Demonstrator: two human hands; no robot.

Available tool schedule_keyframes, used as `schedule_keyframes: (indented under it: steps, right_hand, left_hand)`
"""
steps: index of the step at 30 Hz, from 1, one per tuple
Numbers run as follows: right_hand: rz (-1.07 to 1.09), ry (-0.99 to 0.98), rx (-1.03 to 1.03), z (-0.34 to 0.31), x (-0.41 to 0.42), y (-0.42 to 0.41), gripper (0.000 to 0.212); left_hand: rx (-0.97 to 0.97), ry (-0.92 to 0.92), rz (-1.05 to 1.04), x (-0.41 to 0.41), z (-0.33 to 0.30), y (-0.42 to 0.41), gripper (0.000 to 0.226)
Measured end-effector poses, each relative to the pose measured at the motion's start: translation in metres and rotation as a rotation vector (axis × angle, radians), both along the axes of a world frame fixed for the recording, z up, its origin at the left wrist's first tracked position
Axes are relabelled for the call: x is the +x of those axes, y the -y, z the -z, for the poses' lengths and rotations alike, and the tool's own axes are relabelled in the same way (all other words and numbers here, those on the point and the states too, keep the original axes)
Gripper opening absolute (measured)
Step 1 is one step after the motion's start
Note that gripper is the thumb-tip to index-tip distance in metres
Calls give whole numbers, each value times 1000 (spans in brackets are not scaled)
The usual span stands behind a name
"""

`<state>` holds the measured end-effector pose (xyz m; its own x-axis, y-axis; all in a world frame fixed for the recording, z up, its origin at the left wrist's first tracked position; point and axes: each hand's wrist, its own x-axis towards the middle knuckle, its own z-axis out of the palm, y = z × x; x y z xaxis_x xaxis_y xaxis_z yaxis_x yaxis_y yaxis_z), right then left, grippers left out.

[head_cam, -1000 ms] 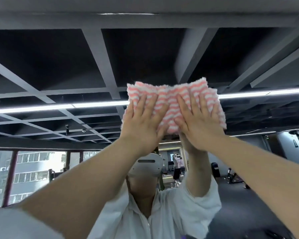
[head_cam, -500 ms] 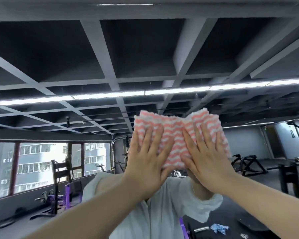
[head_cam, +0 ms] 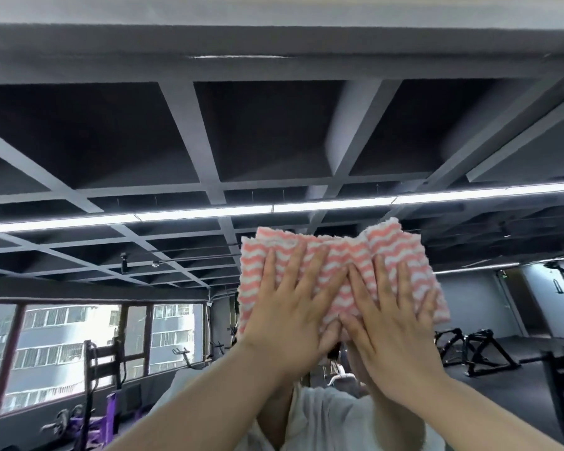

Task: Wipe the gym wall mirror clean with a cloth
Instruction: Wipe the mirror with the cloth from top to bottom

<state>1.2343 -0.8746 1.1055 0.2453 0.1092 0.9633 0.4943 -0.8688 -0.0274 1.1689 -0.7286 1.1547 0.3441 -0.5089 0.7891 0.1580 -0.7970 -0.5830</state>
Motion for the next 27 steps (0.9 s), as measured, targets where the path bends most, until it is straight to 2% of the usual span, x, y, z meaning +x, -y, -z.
schedule_keyframes:
  steps: [2,6,11,27]
  right_hand:
    - [-2,-44,-11,-25,-3,-1,63]
    - [-43,-48,-27,-73,-5,-4,81]
    - [-16,-148,-93,-131,-27,-12,58]
    - [-70,-90,-132,-245,-53,-56,58]
  left_hand:
    - [-6,6,-17,0,-24,-1,64]
    - [23,62,-104,-5,-70,-7,63]
    - [-74,94,-158,-19,-117,-16,53]
    - [-154,131,-196,-40,-214,-56,54]
